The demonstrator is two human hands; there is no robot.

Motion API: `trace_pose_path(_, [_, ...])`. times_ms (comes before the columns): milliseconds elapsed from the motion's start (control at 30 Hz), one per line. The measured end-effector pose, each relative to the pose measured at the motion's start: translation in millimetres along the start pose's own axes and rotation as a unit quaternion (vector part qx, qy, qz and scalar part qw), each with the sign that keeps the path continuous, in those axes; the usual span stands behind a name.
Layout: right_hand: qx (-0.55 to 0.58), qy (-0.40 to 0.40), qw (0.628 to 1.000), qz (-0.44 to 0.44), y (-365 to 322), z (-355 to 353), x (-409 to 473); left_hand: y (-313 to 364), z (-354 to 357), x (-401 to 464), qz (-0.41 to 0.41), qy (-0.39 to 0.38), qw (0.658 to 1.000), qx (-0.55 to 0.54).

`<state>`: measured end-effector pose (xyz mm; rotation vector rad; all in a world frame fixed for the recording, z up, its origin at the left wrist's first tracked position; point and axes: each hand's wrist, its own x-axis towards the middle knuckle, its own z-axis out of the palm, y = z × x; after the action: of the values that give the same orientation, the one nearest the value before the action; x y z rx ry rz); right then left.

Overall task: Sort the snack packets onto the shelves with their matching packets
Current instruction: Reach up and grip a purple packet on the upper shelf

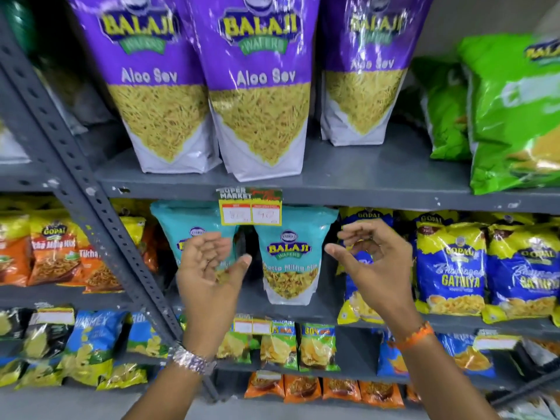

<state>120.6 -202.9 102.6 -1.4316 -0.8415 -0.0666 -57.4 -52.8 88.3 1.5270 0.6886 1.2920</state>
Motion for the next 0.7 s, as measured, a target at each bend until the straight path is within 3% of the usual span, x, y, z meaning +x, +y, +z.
trace_pose_path(167, [0.113, 0.01, 0.992, -0.059, -64.8, 14.6, 55.5, 72.2, 5.6, 58.8, 0.121, -0.026, 0.991, 0.052])
trace_pose_path(333, [0.131, -0.039, 0.99, -0.021, -90.6, 37.5, 132.5, 88.1, 27.3, 104.2, 0.077, -0.033, 0.988, 0.127])
trace_pose_path(500, [0.161, -0.148, 0.975, 0.026, -85.1, 66.1, 183.7, 78.7, 41.8, 120.7, 0.092, -0.052, 0.976, 0.188])
trace_pose_path(700, [0.211, -0.149, 0.965, 0.04, -83.8, 72.8, 184.9, 88.0, 54.2, 115.5, 0.126, -0.035, 0.967, 0.218])
